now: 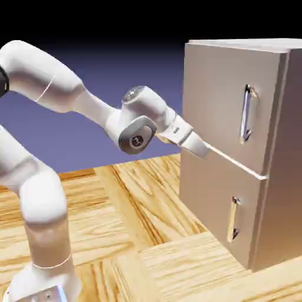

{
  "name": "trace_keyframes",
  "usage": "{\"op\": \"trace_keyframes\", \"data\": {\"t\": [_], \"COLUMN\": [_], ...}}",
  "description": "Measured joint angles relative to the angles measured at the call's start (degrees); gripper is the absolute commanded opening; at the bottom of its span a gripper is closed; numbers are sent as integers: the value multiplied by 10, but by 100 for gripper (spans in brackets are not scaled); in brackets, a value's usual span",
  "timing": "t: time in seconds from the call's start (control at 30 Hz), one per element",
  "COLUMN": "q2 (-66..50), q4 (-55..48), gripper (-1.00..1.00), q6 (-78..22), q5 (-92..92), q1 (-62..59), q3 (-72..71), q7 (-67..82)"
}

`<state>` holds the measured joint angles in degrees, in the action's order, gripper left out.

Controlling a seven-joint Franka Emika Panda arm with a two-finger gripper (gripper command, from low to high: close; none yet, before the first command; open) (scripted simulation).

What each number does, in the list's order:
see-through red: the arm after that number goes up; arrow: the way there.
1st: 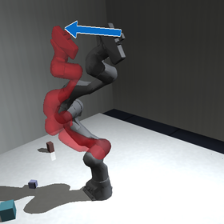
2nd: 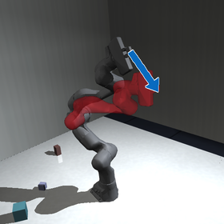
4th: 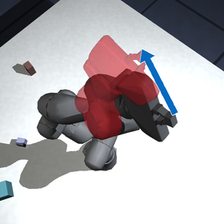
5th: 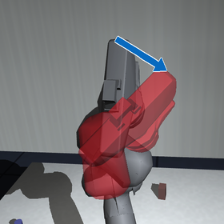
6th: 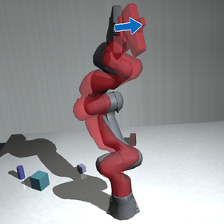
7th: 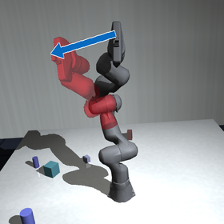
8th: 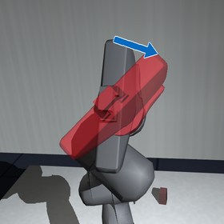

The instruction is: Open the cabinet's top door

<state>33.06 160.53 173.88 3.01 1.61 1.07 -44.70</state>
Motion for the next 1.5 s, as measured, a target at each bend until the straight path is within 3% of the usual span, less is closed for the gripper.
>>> {"op": "trace_keyframes", "data": {"t": [1.5], "q2": [150], "q4": [-176], "gripper": [100], "q6": [-47], "q5": [1121], "q1": [343], "q3": [401], "q7": [-839]}}
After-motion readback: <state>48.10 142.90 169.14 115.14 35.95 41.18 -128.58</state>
